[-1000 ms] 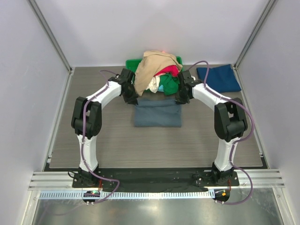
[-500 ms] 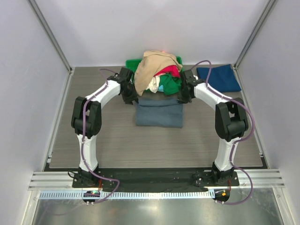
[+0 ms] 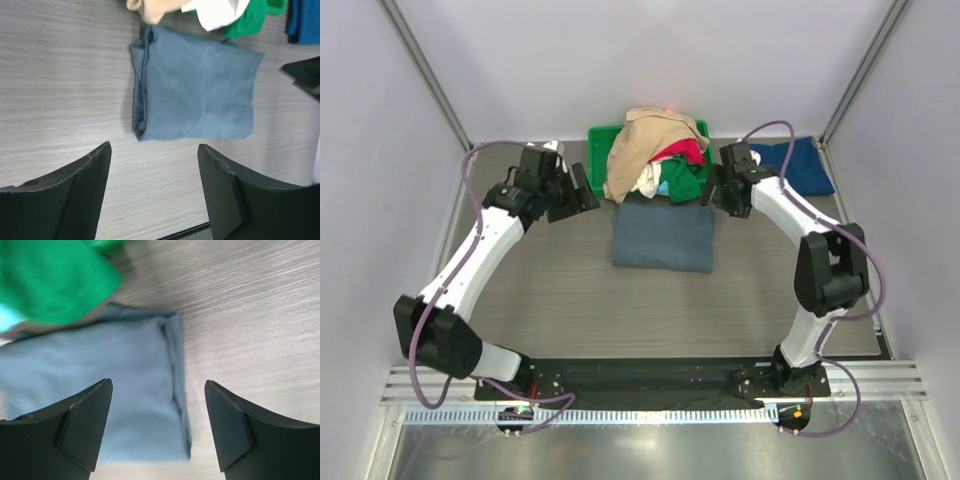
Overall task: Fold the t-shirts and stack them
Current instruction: Fold the tshirt
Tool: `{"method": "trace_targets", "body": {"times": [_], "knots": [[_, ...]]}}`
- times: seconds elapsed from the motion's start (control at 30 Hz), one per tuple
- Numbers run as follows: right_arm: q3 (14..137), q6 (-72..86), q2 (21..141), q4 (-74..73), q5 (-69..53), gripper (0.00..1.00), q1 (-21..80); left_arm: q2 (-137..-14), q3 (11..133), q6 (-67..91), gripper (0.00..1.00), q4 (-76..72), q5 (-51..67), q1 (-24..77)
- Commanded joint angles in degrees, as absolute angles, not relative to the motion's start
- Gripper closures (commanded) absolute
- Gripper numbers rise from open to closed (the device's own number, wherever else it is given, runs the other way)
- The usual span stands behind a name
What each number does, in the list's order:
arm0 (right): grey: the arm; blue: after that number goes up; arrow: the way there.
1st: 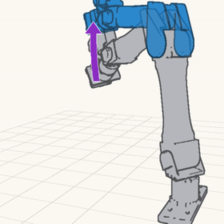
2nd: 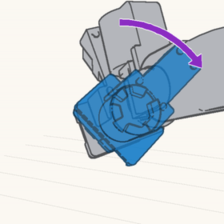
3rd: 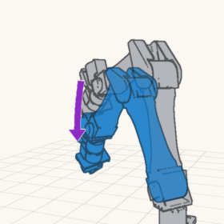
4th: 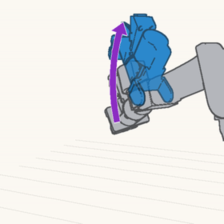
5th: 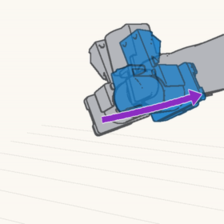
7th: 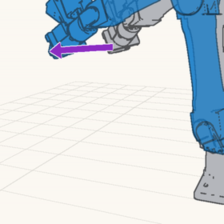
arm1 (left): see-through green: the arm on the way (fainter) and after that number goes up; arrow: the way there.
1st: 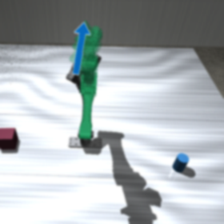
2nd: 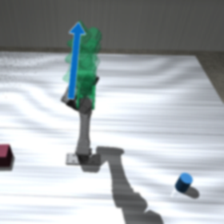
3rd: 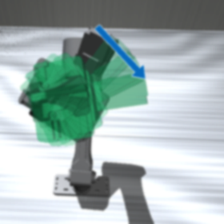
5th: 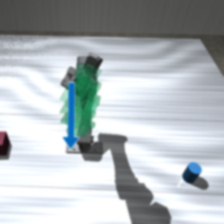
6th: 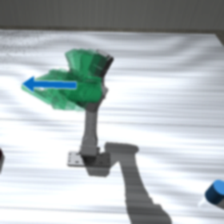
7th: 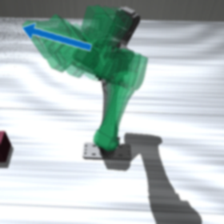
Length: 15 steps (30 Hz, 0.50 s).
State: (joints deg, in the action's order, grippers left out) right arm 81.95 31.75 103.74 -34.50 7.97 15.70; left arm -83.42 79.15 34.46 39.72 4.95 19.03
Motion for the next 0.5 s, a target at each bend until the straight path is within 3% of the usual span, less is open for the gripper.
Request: {"method": "trace_targets", "body": {"times": [0.0,0.1,0.27,0.37,0.4,0.47], "knots": [[79.91,31.55,93.35,-33.75,4.42,0.20,16.43,-79.55,69.03,33.66,0.30,35.78,8.43,18.99],[77.09,30.77,89.66,-30.69,-2.43,0.21,18.88,-76.21,63.83,35.77,0.34,29.57,12.03,19.07],[70.85,31.29,88.07,-23.05,-15.02,0.37,25.13,-77.16,58.80,39.63,0.47,21.72,16.17,20.38],[69.00,33.22,89.29,-18.92,-17.13,0.61,28.73,-79.53,58.97,40.69,0.54,19.43,16.35,22.31],[67.52,34.88,89.64,-17.42,-17.83,0.75,29.18,-80.24,59.15,41.48,0.56,18.90,16.78,22.76],[66.19,36.03,90.44,-13.21,-20.56,0.84,30.32,-82.08,59.68,42.18,0.61,17.41,17.14,23.90]]}}
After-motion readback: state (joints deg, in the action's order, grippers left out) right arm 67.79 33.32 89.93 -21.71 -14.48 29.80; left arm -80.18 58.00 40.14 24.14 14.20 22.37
